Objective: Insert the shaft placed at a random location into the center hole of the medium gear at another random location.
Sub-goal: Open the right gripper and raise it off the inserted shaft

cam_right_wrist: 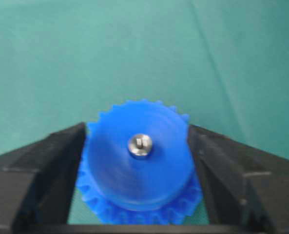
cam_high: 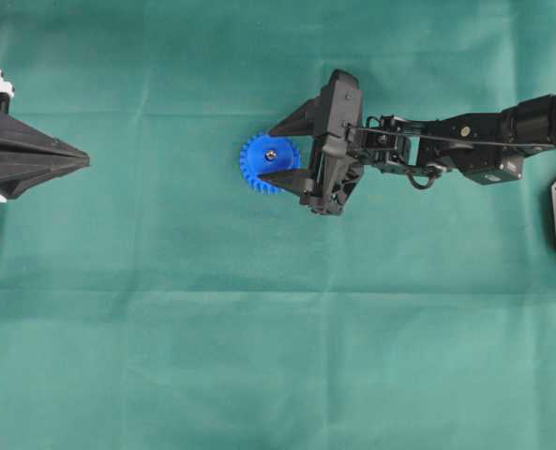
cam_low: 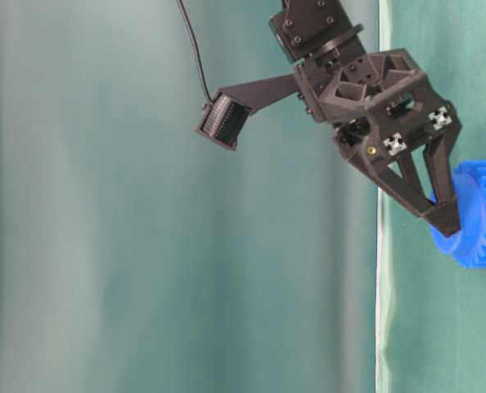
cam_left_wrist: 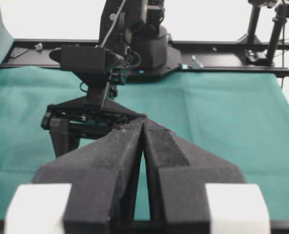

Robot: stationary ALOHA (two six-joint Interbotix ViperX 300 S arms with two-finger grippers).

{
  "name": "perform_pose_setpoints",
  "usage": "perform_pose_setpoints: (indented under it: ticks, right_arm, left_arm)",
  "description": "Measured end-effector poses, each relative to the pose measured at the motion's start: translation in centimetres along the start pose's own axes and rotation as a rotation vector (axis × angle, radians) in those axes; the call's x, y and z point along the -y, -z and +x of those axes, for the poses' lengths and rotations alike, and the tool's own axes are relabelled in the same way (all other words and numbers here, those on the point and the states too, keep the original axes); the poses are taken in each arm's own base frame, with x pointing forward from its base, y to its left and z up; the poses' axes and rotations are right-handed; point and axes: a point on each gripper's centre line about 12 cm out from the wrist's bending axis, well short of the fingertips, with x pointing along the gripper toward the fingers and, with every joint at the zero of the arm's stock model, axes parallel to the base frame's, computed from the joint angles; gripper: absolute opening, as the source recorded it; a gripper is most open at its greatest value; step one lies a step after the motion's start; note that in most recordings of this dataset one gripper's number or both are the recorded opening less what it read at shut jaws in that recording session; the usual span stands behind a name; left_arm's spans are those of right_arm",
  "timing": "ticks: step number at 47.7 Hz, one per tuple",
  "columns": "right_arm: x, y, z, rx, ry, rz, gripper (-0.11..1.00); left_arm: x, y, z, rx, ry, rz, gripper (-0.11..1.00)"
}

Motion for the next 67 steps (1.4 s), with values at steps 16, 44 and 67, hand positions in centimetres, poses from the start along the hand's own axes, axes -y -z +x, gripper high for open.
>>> perform_pose_setpoints:
  ticks: [16,44,67]
  right_arm:
    - [-0.1,-2.7,-1.3,0.074,-0.003,0.002,0.83]
    - [-0.1,-3.9,-3.1,0.072,-0.006,0.002,0.83]
    - [0.1,-4.6,-9.4,0.144,-0.009,0.006,0.83]
  left_arm:
    - [0.0,0.0,0.0,0.000,-0.002,-0.002,0.00]
    - [0.0,0.0,0.0,0.002,0.000,0.000,0.00]
    - [0.0,0.0,0.0,0.003,0.000,0.000,0.00]
